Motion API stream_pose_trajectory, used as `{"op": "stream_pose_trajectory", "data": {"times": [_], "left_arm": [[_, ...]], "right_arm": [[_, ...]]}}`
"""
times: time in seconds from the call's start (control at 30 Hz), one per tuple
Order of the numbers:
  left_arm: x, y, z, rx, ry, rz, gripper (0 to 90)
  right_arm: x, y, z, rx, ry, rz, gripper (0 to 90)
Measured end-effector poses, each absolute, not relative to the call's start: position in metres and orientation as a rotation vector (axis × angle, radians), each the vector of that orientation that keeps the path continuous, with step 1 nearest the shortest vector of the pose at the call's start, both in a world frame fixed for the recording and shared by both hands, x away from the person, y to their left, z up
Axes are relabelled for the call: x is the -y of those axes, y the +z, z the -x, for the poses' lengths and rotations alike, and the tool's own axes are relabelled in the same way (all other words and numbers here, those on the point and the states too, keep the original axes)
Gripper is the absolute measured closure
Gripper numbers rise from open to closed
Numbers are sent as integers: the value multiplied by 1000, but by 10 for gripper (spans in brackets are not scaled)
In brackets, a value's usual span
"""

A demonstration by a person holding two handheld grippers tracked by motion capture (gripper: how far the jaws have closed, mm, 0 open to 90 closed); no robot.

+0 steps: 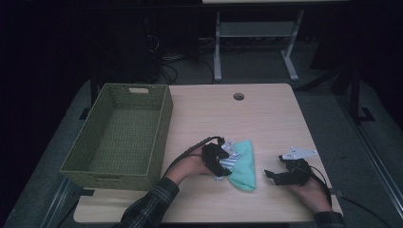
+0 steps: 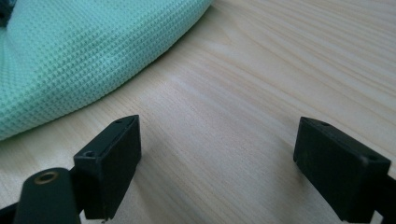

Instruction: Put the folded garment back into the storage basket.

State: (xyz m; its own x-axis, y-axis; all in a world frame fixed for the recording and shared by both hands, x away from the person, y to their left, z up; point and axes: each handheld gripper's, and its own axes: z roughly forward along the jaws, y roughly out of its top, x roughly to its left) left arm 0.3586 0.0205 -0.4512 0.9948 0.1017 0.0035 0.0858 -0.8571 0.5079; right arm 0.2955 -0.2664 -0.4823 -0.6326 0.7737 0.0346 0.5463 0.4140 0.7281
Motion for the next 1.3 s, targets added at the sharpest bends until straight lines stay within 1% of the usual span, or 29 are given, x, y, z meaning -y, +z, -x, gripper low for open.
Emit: {"op": "stream_pose_trajectory", "data": {"times": [0.07,0.13,0.2,0.33,0.5,0.73,1.3], "left_arm": [[-21,-451,-359,-134,43,-2606,482],[-20,-450,-359,-148,44,-2608,560],[-20,-449,-359,-137,44,-2613,618],[-20,-449,-359,-137,45,-2614,673],[-21,-448,-361,-180,6,-2609,690],[-24,-443,-361,-209,4,-2622,695],[-41,-405,-361,-300,23,-2554,693]], "right_arm": [[266,-482,-296,-2366,1046,-1144,149],[266,-482,-295,-2366,1047,-1144,149],[266,-482,-295,-2366,1047,-1145,149],[266,-482,-295,-2367,1046,-1148,149],[266,-482,-296,-2367,1047,-1144,148],[266,-482,-296,-2367,1047,-1143,148],[266,-482,-295,-2369,1046,-1154,145]]}}
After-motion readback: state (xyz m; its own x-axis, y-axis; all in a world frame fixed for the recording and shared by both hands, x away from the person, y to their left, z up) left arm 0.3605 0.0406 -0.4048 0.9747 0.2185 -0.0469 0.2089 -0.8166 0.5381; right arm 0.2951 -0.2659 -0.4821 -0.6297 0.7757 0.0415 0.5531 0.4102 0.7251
